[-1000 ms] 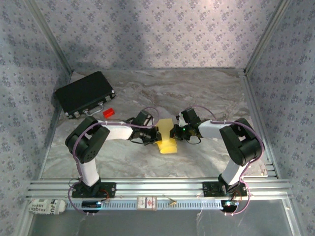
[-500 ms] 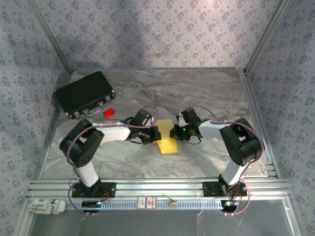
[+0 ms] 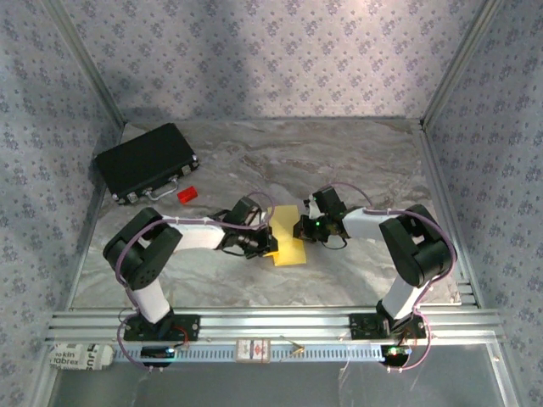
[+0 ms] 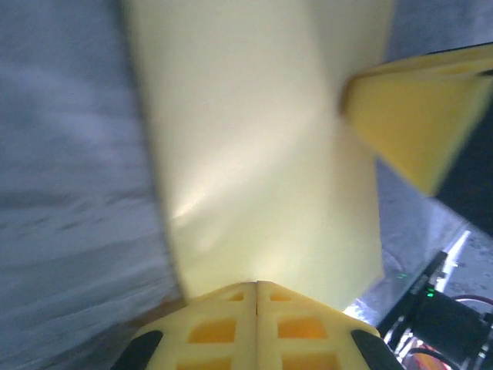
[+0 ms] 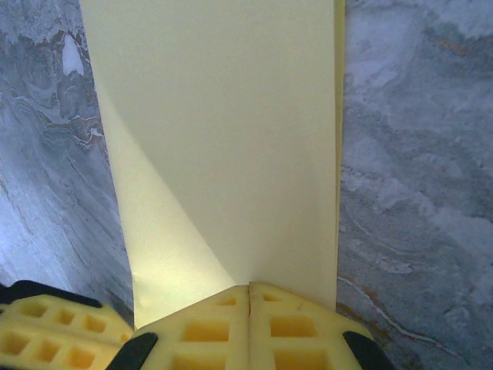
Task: Fold a paper plane with a square sheet of paper (pick it up from the middle)
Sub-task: First fold the square sheet of paper in half at the center of the table.
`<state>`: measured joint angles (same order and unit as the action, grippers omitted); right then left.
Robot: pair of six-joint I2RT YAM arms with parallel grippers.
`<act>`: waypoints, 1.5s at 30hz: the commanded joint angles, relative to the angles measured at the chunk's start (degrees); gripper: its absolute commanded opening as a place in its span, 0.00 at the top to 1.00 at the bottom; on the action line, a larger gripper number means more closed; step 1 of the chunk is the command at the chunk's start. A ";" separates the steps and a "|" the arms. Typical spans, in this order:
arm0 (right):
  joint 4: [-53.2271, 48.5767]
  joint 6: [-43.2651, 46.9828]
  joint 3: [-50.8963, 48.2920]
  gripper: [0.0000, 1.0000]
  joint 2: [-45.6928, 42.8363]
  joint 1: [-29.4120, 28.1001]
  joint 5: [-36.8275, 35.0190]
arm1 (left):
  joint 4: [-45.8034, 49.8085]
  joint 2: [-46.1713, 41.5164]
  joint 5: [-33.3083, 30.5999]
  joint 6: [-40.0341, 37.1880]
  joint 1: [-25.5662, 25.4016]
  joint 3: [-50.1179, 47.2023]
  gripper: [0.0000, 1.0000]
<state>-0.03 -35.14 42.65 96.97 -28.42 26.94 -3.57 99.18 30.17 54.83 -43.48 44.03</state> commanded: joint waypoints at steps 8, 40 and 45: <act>-10.31 -0.41 -3.58 1.00 2.26 0.23 -7.69 | 4.80 -1.83 -3.10 -2.93 -0.60 -0.99 0.98; -9.92 -2.04 -4.58 1.00 1.54 0.29 -7.90 | 2.94 -5.72 -0.91 -1.16 -3.36 -3.51 0.97; -10.00 -2.22 -4.51 1.00 1.30 0.15 -8.04 | 0.78 -7.37 -0.48 0.45 -3.43 -1.17 0.96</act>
<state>0.71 -36.64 41.50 96.03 -28.45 26.35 -2.52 93.82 29.26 54.76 -46.52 40.69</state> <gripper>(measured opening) 0.052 0.045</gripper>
